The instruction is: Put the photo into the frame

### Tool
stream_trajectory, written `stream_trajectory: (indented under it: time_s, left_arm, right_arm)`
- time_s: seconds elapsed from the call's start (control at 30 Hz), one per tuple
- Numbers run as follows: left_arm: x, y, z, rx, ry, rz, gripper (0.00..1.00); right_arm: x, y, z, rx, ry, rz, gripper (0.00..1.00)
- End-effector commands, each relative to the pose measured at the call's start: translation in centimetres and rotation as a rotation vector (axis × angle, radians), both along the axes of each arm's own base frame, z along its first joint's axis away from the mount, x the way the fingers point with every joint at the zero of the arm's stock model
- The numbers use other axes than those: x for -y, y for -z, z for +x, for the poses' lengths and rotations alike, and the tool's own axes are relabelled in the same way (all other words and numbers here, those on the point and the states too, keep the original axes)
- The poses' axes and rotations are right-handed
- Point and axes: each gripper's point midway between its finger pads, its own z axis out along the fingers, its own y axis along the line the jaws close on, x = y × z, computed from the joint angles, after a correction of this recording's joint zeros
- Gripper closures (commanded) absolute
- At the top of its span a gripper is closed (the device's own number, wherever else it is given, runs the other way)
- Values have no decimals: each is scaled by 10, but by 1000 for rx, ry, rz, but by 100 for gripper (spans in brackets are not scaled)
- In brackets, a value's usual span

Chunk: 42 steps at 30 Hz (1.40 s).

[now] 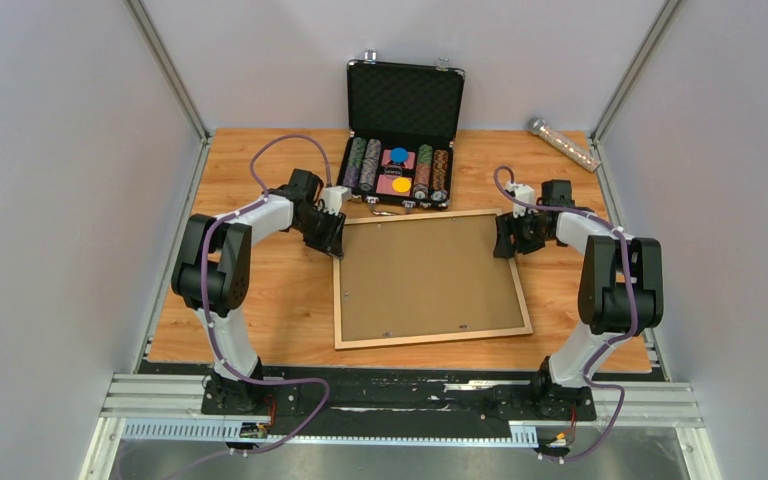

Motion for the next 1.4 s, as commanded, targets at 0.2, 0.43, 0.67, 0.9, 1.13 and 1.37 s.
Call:
stream_trajectory:
  time_s: [0.2, 0.43, 0.67, 0.9, 1.13, 1.37]
  left_arm:
    - [-1, 10, 5, 22, 34, 22, 96]
    - [-1, 8, 5, 24, 36, 21, 96]
    - [-1, 9, 4, 23, 38, 22, 97]
    - [-1, 9, 3, 24, 42, 21, 98]
    - [-2, 7, 4, 29, 41, 25, 98]
    - [-2, 8, 4, 28, 42, 25, 98]
  right_arm:
    - [5, 1, 7, 53, -76, -55, 39]
    - [3, 2, 10, 41, -51, -38, 41]
    - [8, 3, 18, 18, 43, -40, 50]
    - [17, 2, 24, 15, 93, -76, 55]
    - [30, 4, 22, 6, 107, -103, 55]
    - [38, 7, 15, -3, 88, -115, 54]
